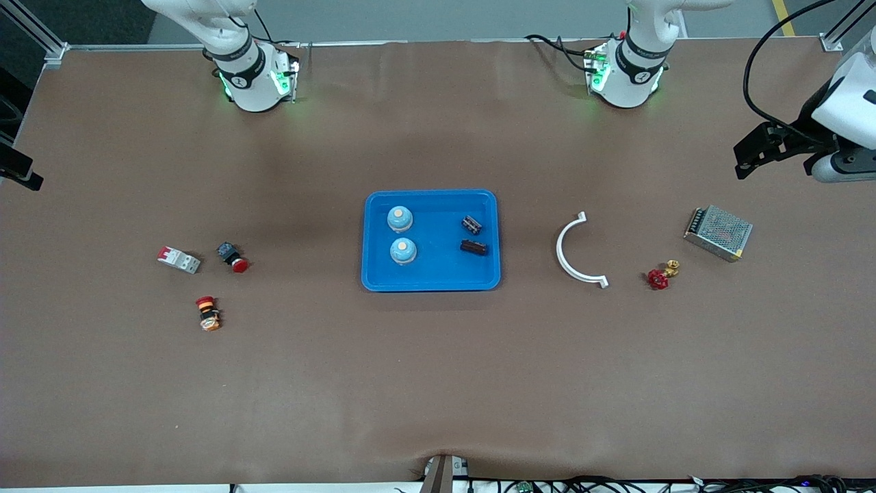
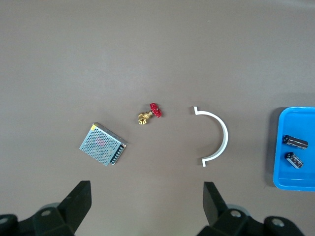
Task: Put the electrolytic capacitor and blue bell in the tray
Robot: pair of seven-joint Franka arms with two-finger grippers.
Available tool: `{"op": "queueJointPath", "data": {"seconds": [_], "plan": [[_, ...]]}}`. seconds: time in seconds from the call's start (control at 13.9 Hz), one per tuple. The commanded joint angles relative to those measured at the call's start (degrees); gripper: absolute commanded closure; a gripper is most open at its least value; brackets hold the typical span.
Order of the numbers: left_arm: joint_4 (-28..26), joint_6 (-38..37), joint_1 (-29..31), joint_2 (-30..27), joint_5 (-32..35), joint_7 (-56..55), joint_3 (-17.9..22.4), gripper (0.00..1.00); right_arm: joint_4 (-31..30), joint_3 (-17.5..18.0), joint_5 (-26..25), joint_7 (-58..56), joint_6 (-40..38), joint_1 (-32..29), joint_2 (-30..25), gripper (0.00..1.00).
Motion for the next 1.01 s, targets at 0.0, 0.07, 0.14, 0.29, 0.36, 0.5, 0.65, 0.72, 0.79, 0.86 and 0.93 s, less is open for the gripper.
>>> {"op": "queueJointPath", "data": {"seconds": [0.0,0.07,0.14,0.29,0.36,0.5,0.65,0.72,0.79,0.86,0.93], "plan": [[0.0,0.3,0.22,0.19,-0.46,-0.03,-0.04,0.0,-4.26,0.16,1.01,0.88,2.21,0.0,-3.08,0.0],[0.0,0.31,0.22,0.2,-0.46,-0.03,-0.04,0.0,-5.31,-0.88,1.01,0.88,3.0,1.39,-3.61,0.0],[0.0,0.22,0.31,0.02,-0.46,0.15,0.05,0.0,-6.1,-3.42,1.01,0.88,3.61,3.14,-4.14,0.0],[0.09,0.13,0.31,-0.07,-0.46,0.68,0.4,0.0,-6.38,-3.97,1.01,0.88,3.71,3.78,-4.32,0.0],[0.09,0.13,0.31,-0.07,-0.46,0.76,0.4,0.0,-6.38,-4.14,1.01,0.88,3.71,4.21,-4.32,0.0],[0.0,0.04,1.1,0.37,-0.46,0.94,0.4,0.0,-6.38,-4.41,1.01,0.88,3.8,4.57,-4.32,0.0],[-0.09,-0.13,1.8,0.29,-0.46,1.2,0.4,0.0,-6.46,-4.41,1.01,0.88,3.8,4.57,-4.32,0.0],[0.09,-0.4,2.41,0.11,-0.46,1.29,0.4,0.0,-6.46,-4.41,1.01,0.88,3.8,4.65,-4.32,0.0],[0.17,-0.4,2.59,0.11,-0.54,1.29,0.4,0.0,-6.55,-4.41,1.01,0.88,3.88,4.83,-4.32,0.0],[0.17,-0.49,2.68,0.2,-0.72,1.29,0.4,0.0,-6.55,-4.41,1.01,0.97,3.97,4.83,-4.32,0.0],[0.17,-0.49,2.68,0.2,-0.72,1.29,0.4,0.0,-6.55,-4.41,1.01,0.88,3.97,4.92,-4.32,0.0]]}}
